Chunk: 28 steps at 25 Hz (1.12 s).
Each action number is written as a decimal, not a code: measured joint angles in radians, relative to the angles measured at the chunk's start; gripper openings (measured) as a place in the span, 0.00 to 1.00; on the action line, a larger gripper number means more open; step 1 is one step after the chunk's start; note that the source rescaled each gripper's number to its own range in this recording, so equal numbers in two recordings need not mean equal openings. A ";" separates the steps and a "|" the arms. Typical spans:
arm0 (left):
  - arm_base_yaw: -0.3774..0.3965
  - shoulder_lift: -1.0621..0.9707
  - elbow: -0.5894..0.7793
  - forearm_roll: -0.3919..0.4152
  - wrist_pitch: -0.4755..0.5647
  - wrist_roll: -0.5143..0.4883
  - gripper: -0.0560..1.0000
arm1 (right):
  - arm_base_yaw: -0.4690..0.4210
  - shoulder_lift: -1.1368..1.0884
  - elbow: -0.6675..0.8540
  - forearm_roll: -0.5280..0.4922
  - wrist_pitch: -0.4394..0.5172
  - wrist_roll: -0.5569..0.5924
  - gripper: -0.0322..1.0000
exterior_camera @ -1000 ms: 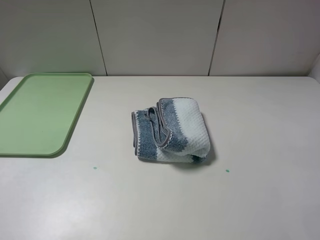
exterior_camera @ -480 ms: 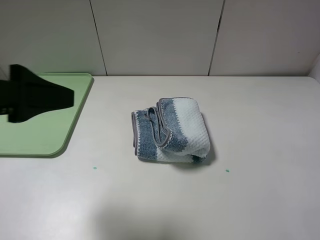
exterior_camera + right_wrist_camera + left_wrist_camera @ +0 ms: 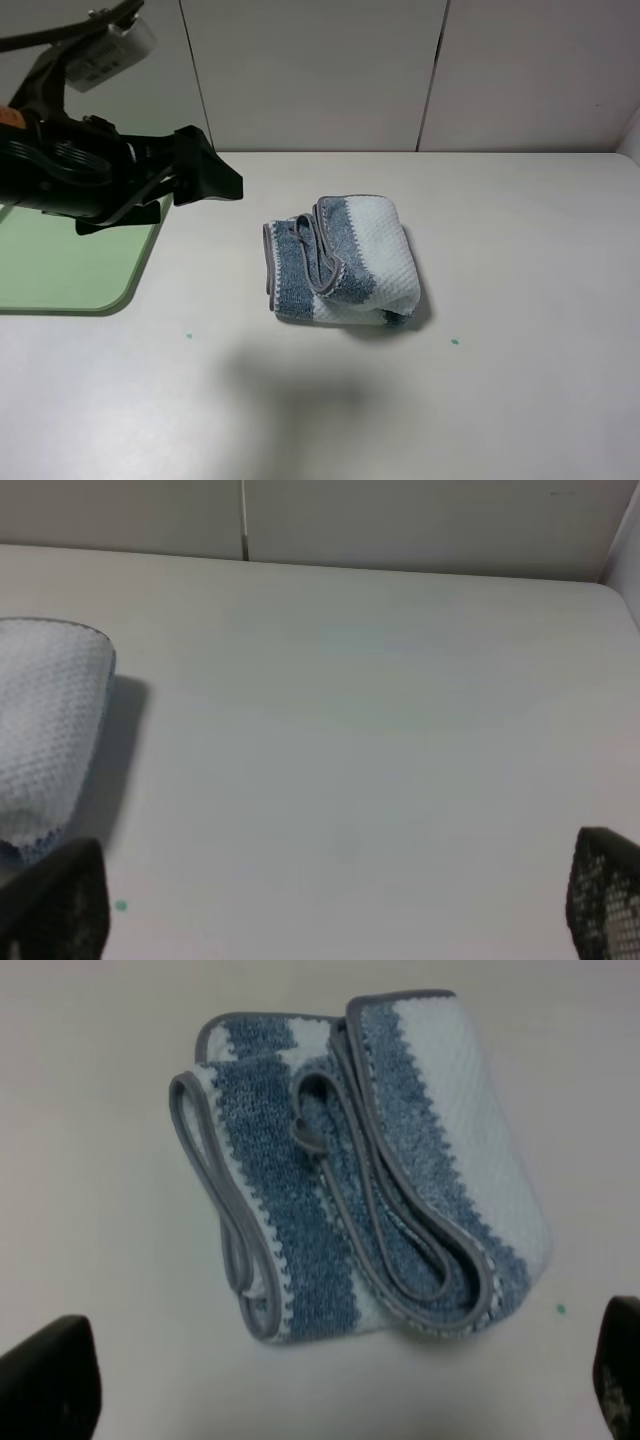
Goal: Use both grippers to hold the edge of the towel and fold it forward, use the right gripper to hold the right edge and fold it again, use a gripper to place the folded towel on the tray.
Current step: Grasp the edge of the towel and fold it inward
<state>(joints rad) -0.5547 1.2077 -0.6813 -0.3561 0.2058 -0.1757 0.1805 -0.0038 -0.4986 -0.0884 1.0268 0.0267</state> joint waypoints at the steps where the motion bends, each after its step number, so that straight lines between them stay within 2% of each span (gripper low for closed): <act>1: 0.000 0.025 -0.011 -0.003 -0.002 0.000 0.98 | 0.000 0.000 0.000 0.000 0.000 0.000 1.00; 11: -0.006 0.243 -0.116 -0.052 -0.006 0.003 0.98 | 0.000 0.000 0.000 0.000 0.000 0.000 1.00; 16: -0.027 0.337 -0.161 -0.086 -0.006 0.050 0.97 | 0.000 0.000 0.000 0.000 0.000 0.000 1.00; 21: -0.037 0.388 -0.196 -0.086 -0.009 0.125 0.97 | 0.000 0.000 0.000 0.000 0.000 0.000 1.00; 28: -0.048 0.391 -0.198 -0.086 -0.024 0.139 0.99 | 0.000 0.000 0.000 0.000 0.000 0.000 1.00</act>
<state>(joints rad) -0.6032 1.5985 -0.8795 -0.4424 0.1821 -0.0371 0.1805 -0.0038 -0.4986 -0.0884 1.0268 0.0267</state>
